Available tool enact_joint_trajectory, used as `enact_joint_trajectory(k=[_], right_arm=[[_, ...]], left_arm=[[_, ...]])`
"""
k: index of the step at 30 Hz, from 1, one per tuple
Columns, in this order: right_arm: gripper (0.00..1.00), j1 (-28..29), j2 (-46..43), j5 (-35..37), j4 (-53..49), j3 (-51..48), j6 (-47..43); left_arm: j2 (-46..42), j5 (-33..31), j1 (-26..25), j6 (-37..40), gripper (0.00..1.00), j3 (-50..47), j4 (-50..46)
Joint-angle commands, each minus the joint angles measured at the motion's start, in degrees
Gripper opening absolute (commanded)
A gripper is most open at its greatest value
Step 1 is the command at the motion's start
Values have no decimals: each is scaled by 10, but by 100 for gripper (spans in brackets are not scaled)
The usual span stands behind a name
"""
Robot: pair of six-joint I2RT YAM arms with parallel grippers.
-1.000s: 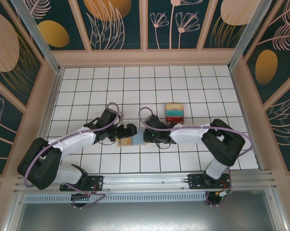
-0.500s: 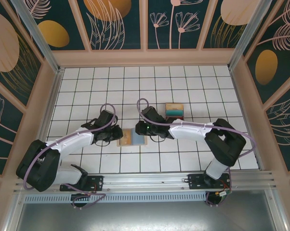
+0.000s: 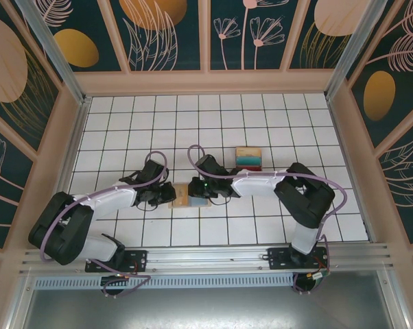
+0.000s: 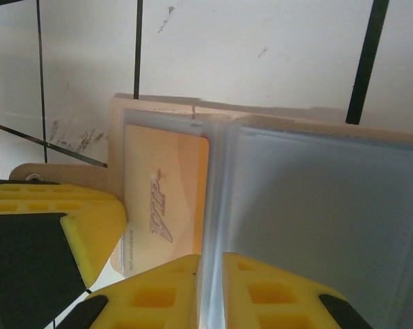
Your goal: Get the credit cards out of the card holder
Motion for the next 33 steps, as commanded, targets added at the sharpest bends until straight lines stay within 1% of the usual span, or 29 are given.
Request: enact_joint_trajectory(k=[1, 9, 14, 22, 33], right_arm=[[16, 4, 11, -16, 11, 22, 10], [17, 1, 24, -17, -5, 24, 17], [17, -1, 20, -12, -5, 16, 21], [17, -2, 25, -8, -6, 6, 30], [17, -2, 25, -11, -2, 4, 30]], left_arm=[[11, 21, 2, -4, 15, -12, 13], [13, 24, 2, -4, 15, -11, 12], [-1, 23, 2, -3, 15, -7, 9], [-29, 23, 2, -10, 16, -3, 12], [-7, 44, 1, -11, 16, -15, 31]])
